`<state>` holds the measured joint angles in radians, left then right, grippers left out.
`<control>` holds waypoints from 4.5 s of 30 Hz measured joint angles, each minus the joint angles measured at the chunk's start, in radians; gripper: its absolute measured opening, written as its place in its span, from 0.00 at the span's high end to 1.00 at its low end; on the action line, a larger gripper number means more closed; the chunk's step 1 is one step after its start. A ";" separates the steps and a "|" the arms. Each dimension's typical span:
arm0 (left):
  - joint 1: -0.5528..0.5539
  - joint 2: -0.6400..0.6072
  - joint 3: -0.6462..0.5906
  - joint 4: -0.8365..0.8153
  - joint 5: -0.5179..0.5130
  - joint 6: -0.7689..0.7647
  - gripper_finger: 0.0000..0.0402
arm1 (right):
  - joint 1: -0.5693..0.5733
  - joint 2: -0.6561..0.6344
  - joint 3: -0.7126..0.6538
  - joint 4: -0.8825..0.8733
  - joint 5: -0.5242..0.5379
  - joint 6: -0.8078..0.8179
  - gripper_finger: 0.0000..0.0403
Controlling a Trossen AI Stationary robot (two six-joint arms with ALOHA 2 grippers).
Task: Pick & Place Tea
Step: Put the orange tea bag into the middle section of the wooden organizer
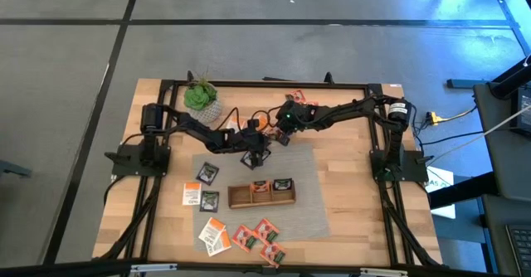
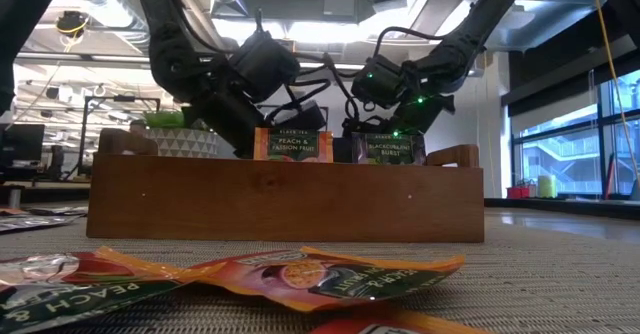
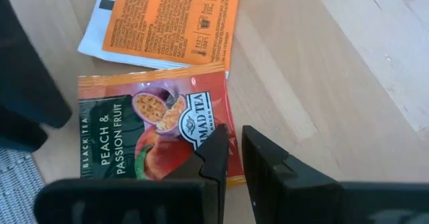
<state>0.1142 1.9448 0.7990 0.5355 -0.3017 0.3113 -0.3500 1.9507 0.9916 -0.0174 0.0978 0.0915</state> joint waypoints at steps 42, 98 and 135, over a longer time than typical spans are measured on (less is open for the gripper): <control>0.000 -0.001 0.001 -0.026 -0.067 -0.035 0.81 | -0.005 -0.003 0.002 -0.051 0.092 0.115 0.63; 0.108 -0.039 0.183 -0.495 0.034 0.148 0.81 | -0.006 -0.001 0.003 -0.056 -0.024 0.324 0.64; 0.108 -0.012 0.183 -0.427 0.033 0.269 0.81 | 0.008 0.004 0.002 -0.025 -0.083 0.271 0.76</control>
<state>0.2226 1.9327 0.9817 0.1081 -0.2686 0.5799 -0.3424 1.9549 0.9932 -0.0427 0.0149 0.3626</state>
